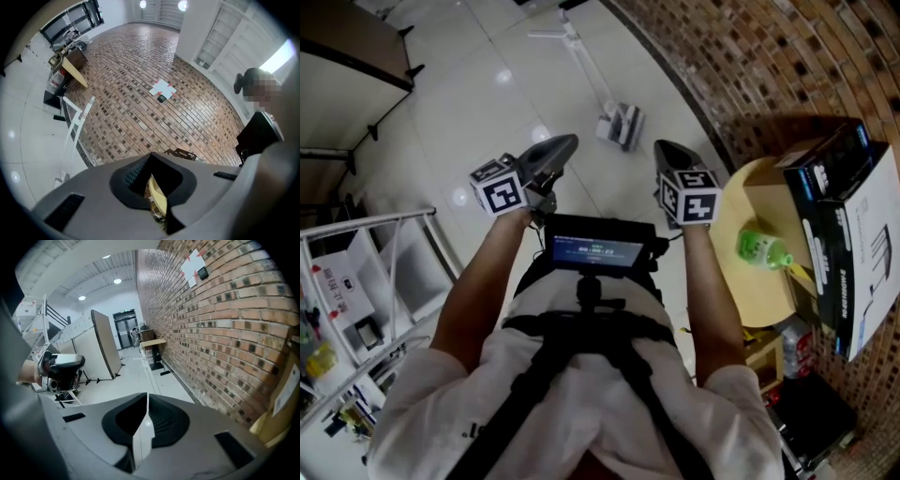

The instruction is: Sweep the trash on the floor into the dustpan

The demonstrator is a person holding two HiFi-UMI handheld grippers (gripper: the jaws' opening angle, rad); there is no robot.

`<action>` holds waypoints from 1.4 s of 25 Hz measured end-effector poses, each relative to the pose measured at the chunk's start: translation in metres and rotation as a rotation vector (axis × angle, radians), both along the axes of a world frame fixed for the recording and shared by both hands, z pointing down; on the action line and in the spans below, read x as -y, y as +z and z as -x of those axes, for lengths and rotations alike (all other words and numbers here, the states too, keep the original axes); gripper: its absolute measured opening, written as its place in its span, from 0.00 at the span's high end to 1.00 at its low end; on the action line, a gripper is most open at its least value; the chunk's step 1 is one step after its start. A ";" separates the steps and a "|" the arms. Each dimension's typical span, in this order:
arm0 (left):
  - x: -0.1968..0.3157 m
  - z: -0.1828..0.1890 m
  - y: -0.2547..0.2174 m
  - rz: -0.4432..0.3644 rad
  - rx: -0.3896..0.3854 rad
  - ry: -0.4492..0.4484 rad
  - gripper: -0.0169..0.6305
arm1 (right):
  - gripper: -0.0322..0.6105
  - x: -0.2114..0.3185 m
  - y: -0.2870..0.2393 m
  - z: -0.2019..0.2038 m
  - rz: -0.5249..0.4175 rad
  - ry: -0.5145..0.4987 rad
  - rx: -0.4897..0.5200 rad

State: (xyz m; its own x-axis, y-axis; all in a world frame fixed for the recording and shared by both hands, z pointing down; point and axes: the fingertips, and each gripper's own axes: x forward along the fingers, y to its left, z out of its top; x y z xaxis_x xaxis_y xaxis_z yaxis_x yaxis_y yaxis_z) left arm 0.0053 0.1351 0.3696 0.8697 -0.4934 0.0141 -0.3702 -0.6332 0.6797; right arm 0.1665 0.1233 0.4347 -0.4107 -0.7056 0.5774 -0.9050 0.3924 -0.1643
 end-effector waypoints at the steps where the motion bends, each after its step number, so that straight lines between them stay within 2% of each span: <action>1: 0.000 0.003 0.001 -0.004 0.004 0.006 0.97 | 0.93 -0.001 0.001 0.002 0.001 0.011 -0.007; 6: -0.007 0.015 0.006 0.021 0.000 0.032 0.97 | 0.94 -0.012 0.001 0.010 -0.004 0.060 -0.049; 11: -0.017 0.043 -0.004 0.027 -0.033 0.073 0.97 | 0.95 -0.024 -0.014 0.043 -0.026 0.076 -0.073; 16: -0.025 0.057 -0.009 0.021 -0.022 0.101 0.97 | 0.95 -0.036 -0.033 0.064 -0.062 0.084 -0.068; 23: -0.044 0.071 -0.017 0.018 -0.070 0.130 0.97 | 0.95 -0.055 -0.052 0.084 -0.091 0.096 -0.038; 30: -0.053 0.066 -0.012 0.032 -0.060 0.152 0.97 | 0.95 -0.062 -0.052 0.088 -0.089 0.095 -0.060; 35: -0.047 0.036 -0.011 0.023 -0.047 0.107 0.97 | 0.95 -0.054 -0.051 0.058 -0.097 0.043 -0.081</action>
State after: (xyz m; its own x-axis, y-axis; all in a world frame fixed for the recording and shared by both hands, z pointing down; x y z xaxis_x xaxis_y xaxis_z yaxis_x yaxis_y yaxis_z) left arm -0.0307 0.1819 0.3583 0.9175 -0.3974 -0.0172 -0.2688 -0.6513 0.7096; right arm 0.1087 0.1772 0.3834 -0.3340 -0.7755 0.5358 -0.9300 0.3635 -0.0536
